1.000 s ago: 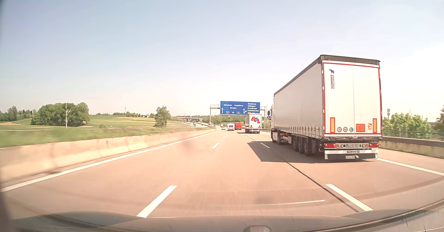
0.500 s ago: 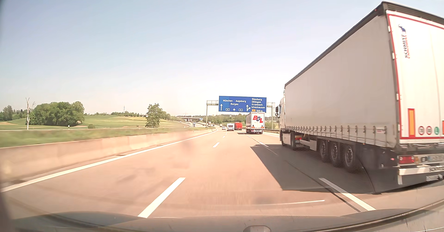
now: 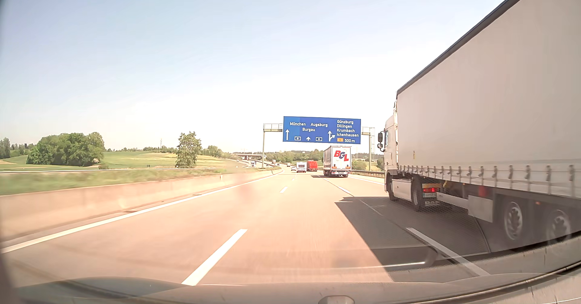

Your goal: Follow the waypoints while adhering to traffic rules and regulations

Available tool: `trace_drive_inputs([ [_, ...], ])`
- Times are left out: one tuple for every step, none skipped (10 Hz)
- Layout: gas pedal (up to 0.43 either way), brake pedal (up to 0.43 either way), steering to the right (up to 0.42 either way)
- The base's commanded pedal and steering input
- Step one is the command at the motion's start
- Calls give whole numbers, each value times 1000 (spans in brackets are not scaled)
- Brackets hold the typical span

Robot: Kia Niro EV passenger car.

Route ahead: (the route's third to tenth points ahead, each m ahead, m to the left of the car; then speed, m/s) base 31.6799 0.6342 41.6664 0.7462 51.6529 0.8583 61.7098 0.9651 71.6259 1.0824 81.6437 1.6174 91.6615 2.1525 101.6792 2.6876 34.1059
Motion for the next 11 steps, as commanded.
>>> trace_drive_inputs([
  [0,0,-3],
  [0,0,-3],
  [0,0,-3],
  [0,0,-2],
  [0,0,-3],
  [0,0,-3],
  [0,0,-2],
  [0,0,-2],
  [0,0,-3],
  [150,0,-3],
  [248,0,-3],
])
